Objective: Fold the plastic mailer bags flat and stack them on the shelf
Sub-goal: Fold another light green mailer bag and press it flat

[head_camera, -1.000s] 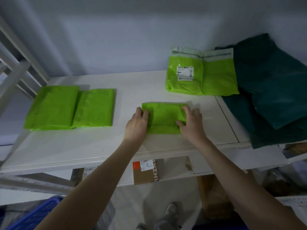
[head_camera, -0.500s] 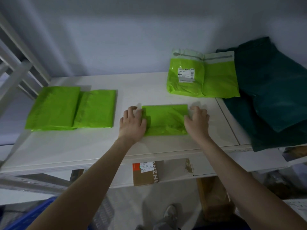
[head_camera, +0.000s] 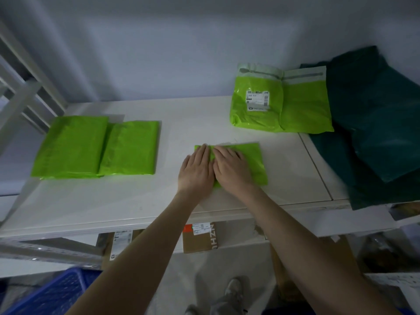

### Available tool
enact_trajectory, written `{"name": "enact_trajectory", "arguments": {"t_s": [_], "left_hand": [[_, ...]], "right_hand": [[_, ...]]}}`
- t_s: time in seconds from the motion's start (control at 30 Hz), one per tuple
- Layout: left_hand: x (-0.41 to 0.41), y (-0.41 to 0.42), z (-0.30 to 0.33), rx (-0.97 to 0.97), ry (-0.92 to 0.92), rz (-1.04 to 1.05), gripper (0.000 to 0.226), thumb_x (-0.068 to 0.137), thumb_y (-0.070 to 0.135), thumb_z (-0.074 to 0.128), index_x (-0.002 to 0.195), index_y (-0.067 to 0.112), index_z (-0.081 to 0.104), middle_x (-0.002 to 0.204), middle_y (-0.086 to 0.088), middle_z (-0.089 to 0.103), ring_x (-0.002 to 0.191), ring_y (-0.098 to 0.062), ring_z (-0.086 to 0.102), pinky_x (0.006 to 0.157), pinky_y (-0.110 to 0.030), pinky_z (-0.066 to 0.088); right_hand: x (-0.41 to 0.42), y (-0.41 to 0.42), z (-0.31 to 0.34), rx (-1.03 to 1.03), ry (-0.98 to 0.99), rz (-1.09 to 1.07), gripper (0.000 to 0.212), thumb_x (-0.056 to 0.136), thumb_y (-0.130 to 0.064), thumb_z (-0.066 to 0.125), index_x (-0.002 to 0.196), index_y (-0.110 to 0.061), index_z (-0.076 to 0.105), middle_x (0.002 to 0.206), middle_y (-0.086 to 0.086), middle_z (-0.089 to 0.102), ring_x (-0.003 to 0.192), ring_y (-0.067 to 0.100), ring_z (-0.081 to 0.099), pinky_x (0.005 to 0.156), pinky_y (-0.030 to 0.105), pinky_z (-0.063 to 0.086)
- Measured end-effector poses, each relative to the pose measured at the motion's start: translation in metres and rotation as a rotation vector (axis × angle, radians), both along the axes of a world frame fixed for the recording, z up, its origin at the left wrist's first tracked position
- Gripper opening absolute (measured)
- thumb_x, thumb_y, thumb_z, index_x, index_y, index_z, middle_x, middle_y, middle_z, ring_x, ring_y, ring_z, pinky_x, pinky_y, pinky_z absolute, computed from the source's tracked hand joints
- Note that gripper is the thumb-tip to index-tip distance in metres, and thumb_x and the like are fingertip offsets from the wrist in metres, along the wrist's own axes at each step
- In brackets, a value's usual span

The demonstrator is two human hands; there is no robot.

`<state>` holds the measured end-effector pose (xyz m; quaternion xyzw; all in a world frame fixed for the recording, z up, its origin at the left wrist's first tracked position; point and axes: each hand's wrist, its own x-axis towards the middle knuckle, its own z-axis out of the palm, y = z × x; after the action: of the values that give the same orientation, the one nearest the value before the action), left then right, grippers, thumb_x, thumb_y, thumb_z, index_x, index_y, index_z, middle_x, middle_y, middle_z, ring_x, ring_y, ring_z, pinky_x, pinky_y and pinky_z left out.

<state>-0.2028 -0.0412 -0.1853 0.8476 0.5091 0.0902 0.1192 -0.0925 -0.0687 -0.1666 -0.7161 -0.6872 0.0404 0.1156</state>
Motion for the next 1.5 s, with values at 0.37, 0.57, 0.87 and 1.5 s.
{"name": "enact_trajectory", "arguments": {"t_s": [0.37,0.57,0.87,1.5], "left_hand": [[0.0,0.001,-0.004,-0.011,0.014,-0.007,0.054,0.098,0.034,0.008,0.151,0.021,0.01,0.159,0.004,0.007,0.146,-0.013,0.001,0.118,-0.041,0.0],[0.001,-0.001,-0.001,-0.03,-0.003,0.015,0.053,0.1,0.034,0.01,0.151,0.019,0.009,0.159,0.005,0.007,0.146,-0.012,0.002,0.117,-0.039,-0.003],[0.0,-0.002,-0.001,-0.041,-0.029,0.015,0.052,0.102,0.032,0.016,0.151,0.018,0.006,0.159,0.004,0.004,0.146,-0.011,-0.001,0.117,-0.039,-0.006],[-0.049,0.002,0.039,-0.079,-0.467,-0.058,0.052,0.086,0.011,0.031,0.135,0.014,0.048,0.145,-0.003,0.042,0.132,-0.023,0.037,0.111,-0.035,0.03]], "right_hand": [[0.004,-0.002,-0.003,-0.027,-0.023,-0.065,0.06,0.086,-0.036,0.019,0.127,-0.012,0.056,0.135,0.006,0.055,0.125,0.029,0.05,0.1,0.044,0.039],[0.021,0.001,0.005,-0.103,0.081,-0.127,0.066,0.092,-0.047,0.043,0.147,-0.016,0.024,0.155,0.012,0.021,0.142,0.026,0.022,0.112,0.037,0.022],[0.029,-0.003,0.0,-0.115,0.249,-0.191,0.078,0.088,-0.057,0.048,0.15,-0.022,0.017,0.157,0.018,-0.005,0.146,0.029,-0.007,0.117,0.037,-0.002],[0.017,-0.02,0.036,0.297,0.375,-0.11,0.038,0.075,0.007,0.049,0.106,-0.002,0.068,0.117,0.013,0.059,0.109,0.031,0.049,0.096,0.028,0.036]]}}
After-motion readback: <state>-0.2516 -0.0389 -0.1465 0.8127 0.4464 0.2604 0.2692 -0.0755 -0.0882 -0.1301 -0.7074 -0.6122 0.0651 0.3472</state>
